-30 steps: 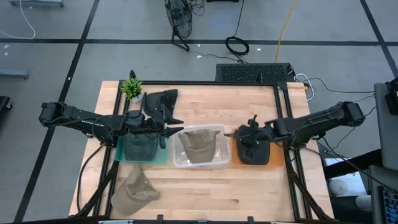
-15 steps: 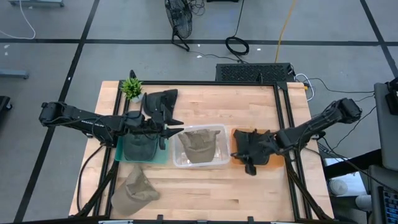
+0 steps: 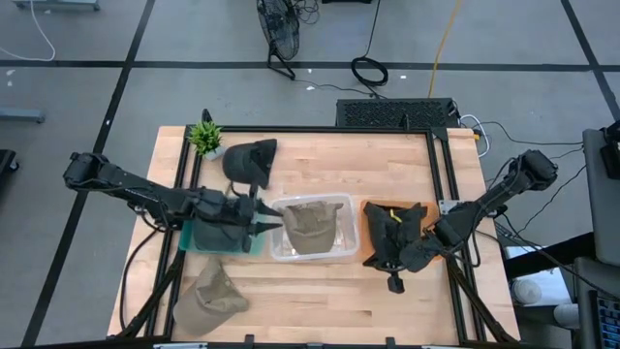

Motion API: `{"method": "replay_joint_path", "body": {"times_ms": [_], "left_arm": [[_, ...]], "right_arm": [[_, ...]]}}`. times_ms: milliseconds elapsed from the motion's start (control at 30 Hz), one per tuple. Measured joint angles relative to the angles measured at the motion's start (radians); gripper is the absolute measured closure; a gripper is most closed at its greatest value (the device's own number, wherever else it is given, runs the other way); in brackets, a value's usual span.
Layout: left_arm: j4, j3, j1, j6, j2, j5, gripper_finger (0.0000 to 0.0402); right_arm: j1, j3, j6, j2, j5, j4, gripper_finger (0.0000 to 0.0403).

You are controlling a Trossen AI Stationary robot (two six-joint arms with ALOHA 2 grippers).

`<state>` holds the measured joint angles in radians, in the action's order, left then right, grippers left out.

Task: Pick & Place hat
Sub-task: Adjust the transparent bin

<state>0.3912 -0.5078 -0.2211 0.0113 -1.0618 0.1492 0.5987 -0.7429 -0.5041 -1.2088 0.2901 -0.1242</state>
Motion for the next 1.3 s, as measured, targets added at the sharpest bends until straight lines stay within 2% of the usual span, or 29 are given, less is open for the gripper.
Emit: {"method": "replay_joint_path", "body": {"times_ms": [167,367,567,933,1133,1300], "left_arm": [[-0.246,-0.068,-0.011,0.092,0.0,-0.014,0.0275],[-0.302,-0.092,-0.018,0.125,0.001,0.047,0.0275],[-0.469,-0.092,-0.012,0.202,0.0,0.148,0.0275],[-0.494,-0.092,0.031,0.208,0.0,0.219,0.0275],[-0.521,-0.092,0.044,0.206,0.0,0.222,0.0275],[-0.54,-0.092,0.045,0.208,0.001,0.299,0.0275]], "right_arm": [[-0.001,0.0,0.005,0.0,0.001,-0.011,0.0403],[-0.008,0.0,0.018,0.0,0.001,-0.011,0.0403],[-0.009,0.0,0.018,0.0,0.018,-0.008,0.0403],[-0.009,0.0,0.019,0.0,0.024,-0.008,0.0403],[-0.009,0.0,0.019,0.0,0.024,-0.008,0.0403],[-0.009,0.0,0.019,0.0,0.025,-0.009,0.0403]]}}
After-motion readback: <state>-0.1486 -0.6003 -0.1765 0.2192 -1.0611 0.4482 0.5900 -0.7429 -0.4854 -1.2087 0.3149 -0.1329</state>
